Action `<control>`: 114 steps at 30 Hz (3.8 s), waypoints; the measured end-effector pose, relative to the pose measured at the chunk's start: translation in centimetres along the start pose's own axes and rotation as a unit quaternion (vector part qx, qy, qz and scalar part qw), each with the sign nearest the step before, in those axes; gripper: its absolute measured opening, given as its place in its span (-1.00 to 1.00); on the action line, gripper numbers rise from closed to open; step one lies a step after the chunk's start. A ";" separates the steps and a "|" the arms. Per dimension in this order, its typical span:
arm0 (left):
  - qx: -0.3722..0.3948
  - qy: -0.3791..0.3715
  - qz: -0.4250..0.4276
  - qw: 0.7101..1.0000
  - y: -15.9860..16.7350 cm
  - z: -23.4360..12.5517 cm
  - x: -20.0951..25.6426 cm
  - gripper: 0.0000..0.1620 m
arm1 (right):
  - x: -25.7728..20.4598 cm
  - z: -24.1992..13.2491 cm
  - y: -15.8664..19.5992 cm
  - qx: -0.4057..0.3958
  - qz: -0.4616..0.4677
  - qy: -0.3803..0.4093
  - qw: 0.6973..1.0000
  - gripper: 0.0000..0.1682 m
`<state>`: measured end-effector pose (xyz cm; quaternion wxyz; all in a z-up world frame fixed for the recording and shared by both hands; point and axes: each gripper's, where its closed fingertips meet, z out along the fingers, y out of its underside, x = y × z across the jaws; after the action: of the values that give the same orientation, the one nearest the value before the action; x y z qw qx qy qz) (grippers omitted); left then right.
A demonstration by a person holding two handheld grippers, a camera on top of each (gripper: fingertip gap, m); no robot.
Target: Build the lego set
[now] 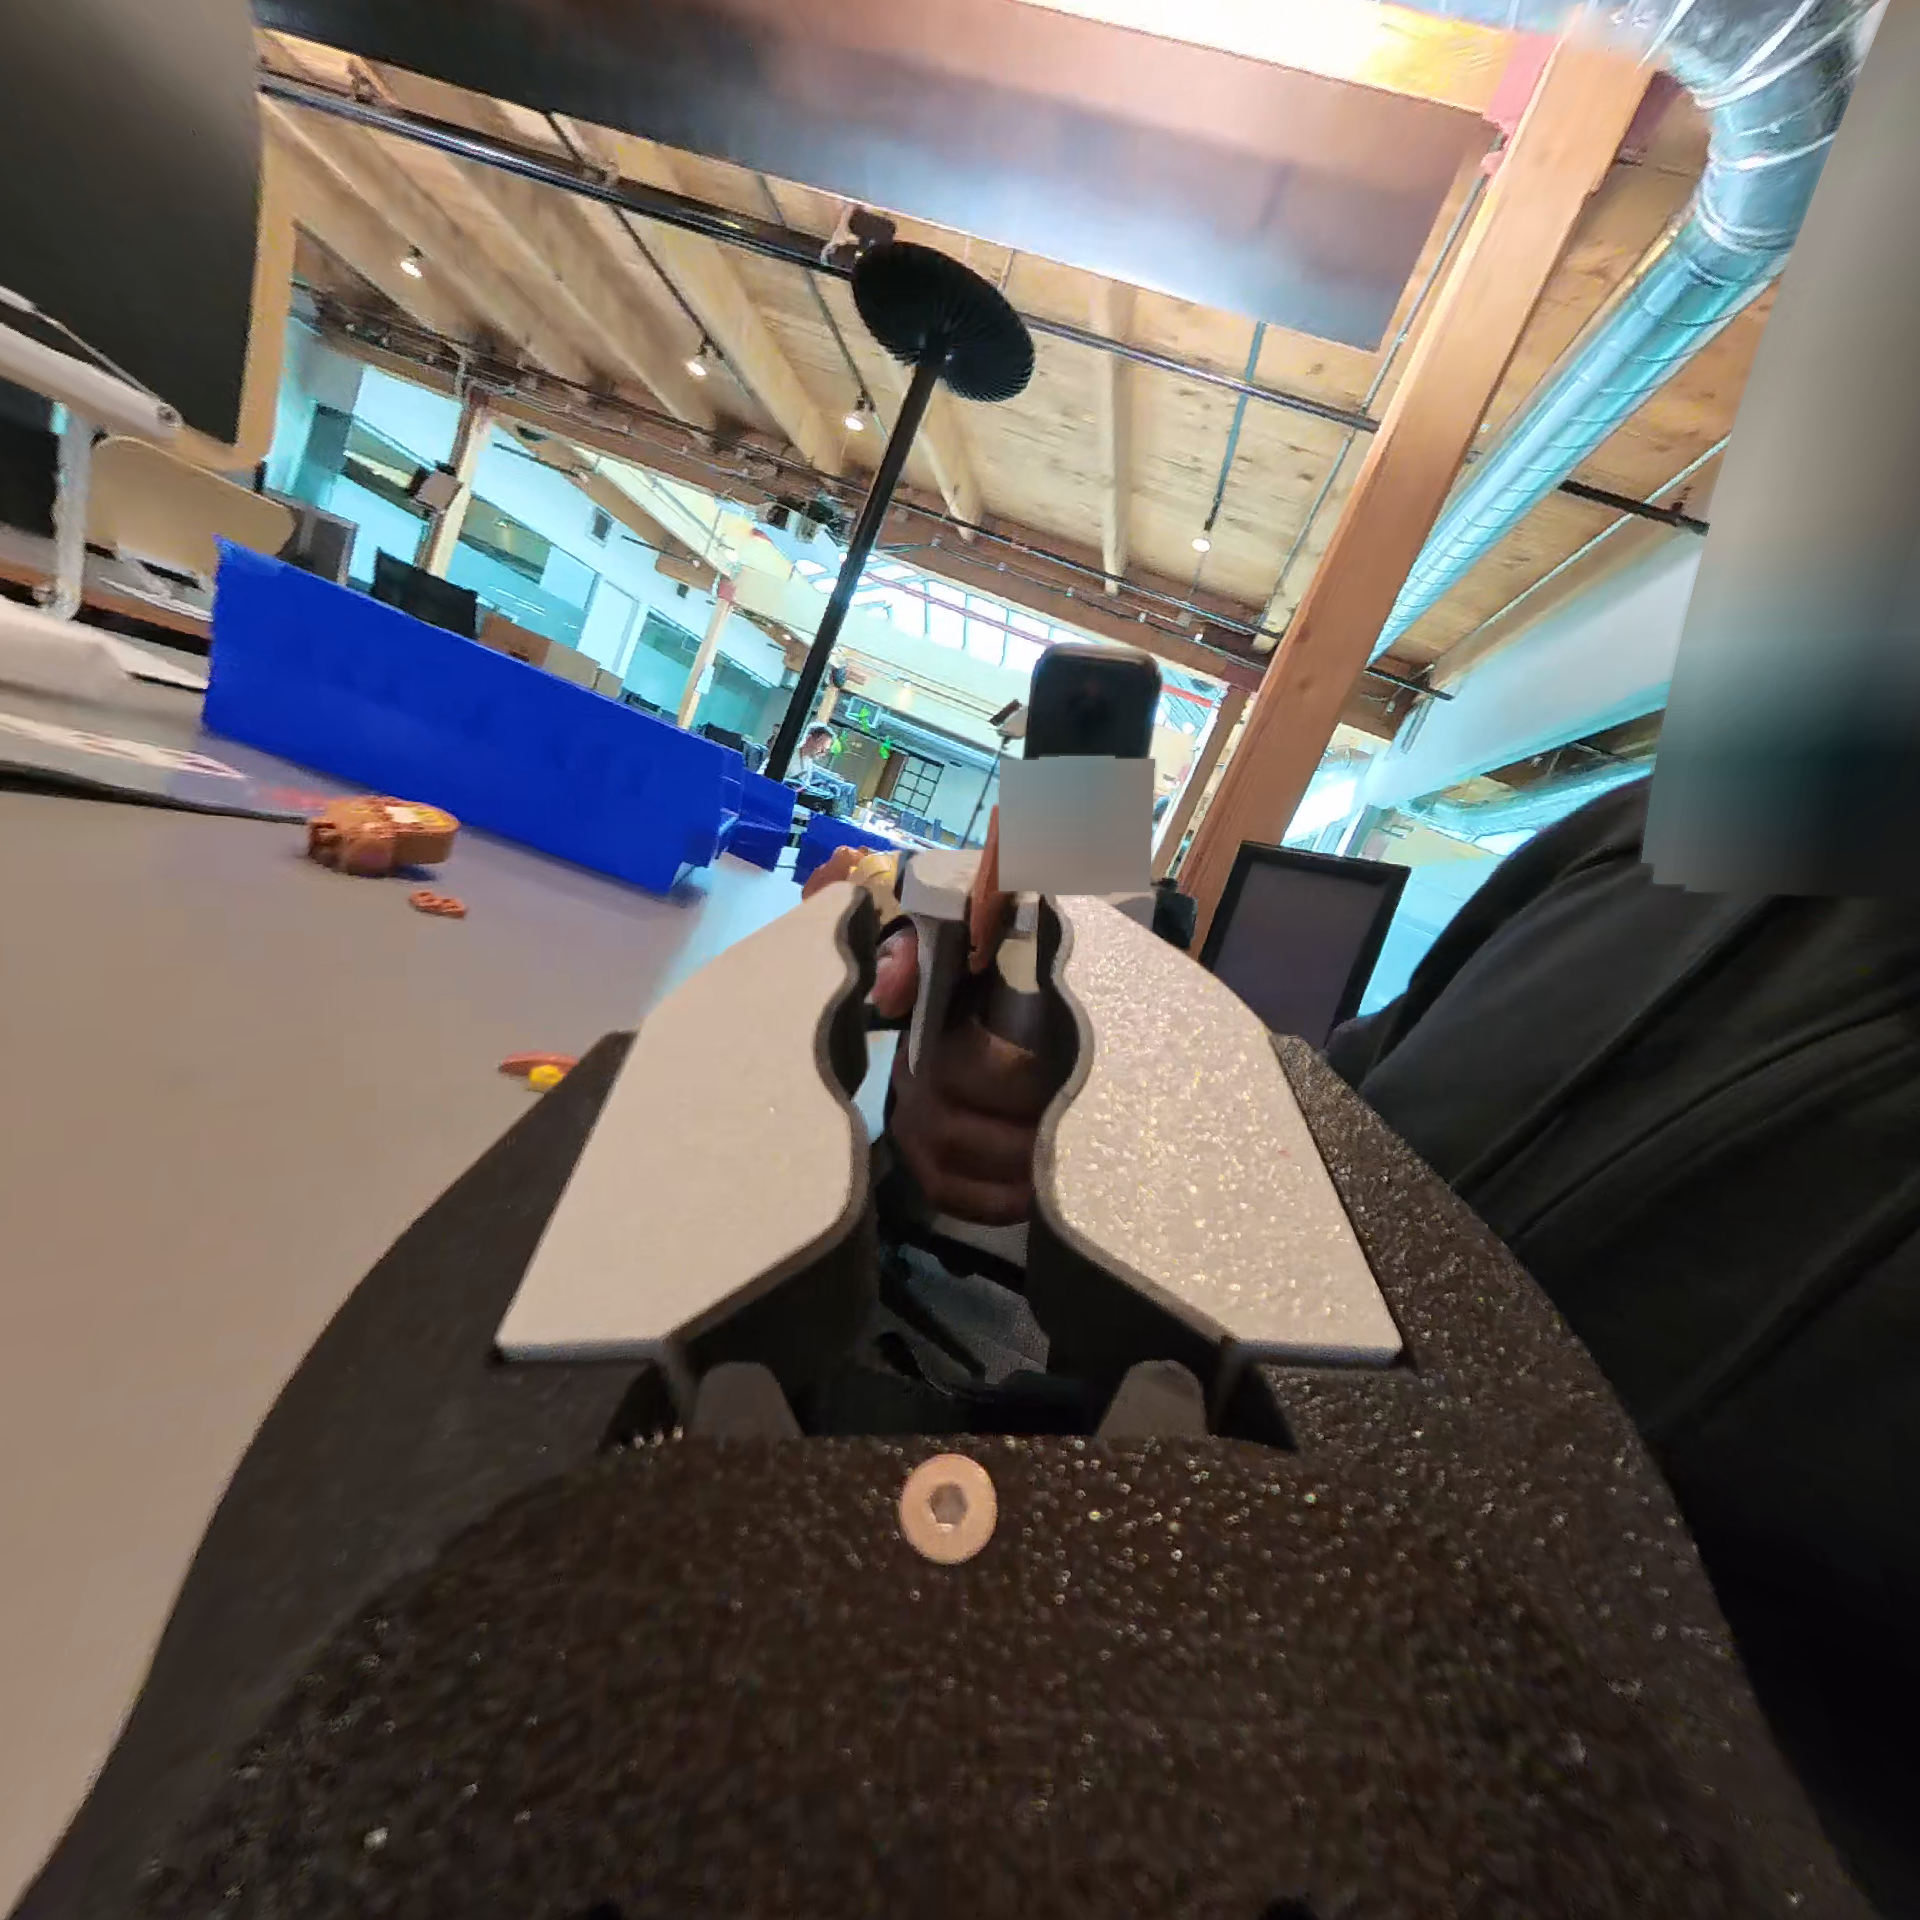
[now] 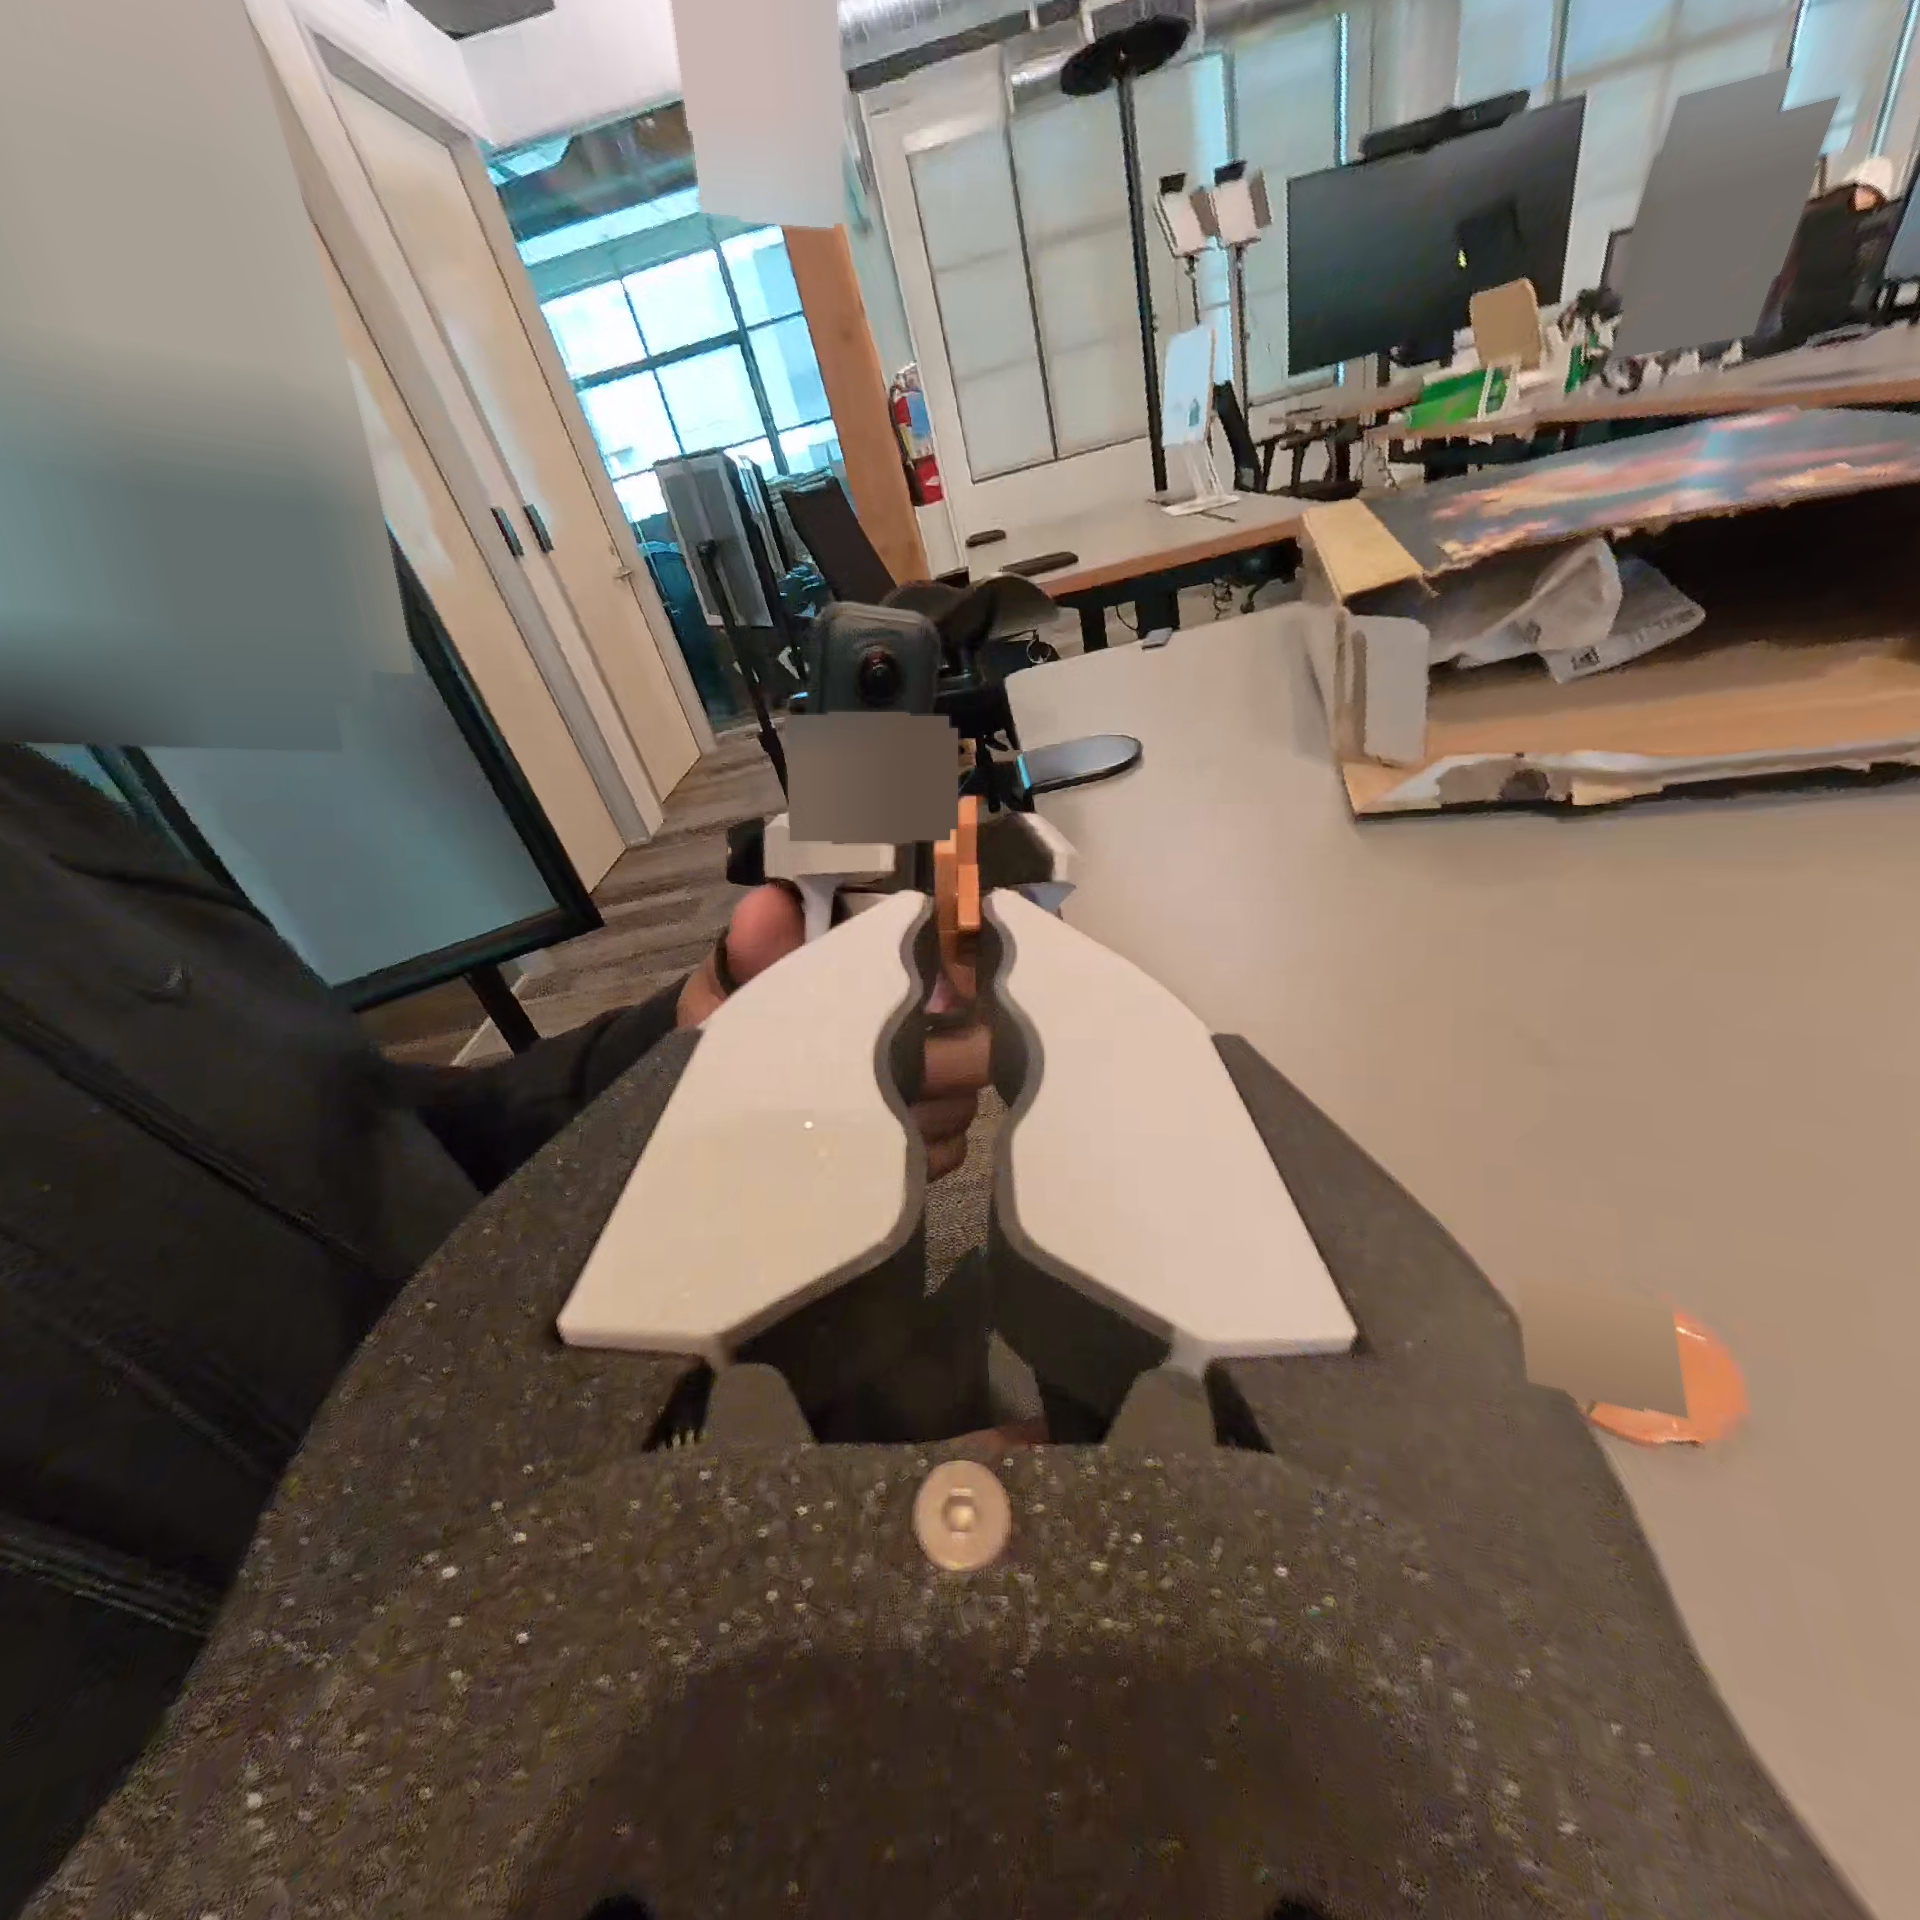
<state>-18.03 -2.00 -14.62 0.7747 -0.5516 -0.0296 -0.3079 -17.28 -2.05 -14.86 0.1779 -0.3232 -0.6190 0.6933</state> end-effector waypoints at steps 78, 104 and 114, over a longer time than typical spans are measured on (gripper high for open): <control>-0.272 0.066 0.406 0.870 4.7 1.1 6.4 -0.93 | -5.9 -3.0 1.8 -0.039 -0.353 -0.001 0.935 -1.00; -0.257 0.038 0.172 0.950 4.3 2.2 5.3 -0.94 | -5.7 -1.5 3.4 -0.030 -0.214 -0.016 0.976 -1.00; -0.251 0.048 0.131 0.958 4.8 2.8 5.5 -0.93 | -6.0 -2.1 2.9 0.026 -0.202 -0.002 0.979 -1.00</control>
<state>-10.30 -1.00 -15.41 0.6454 -0.7120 0.1582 -0.2268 -11.11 -4.84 -16.34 0.3214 -0.1853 -0.6534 0.6599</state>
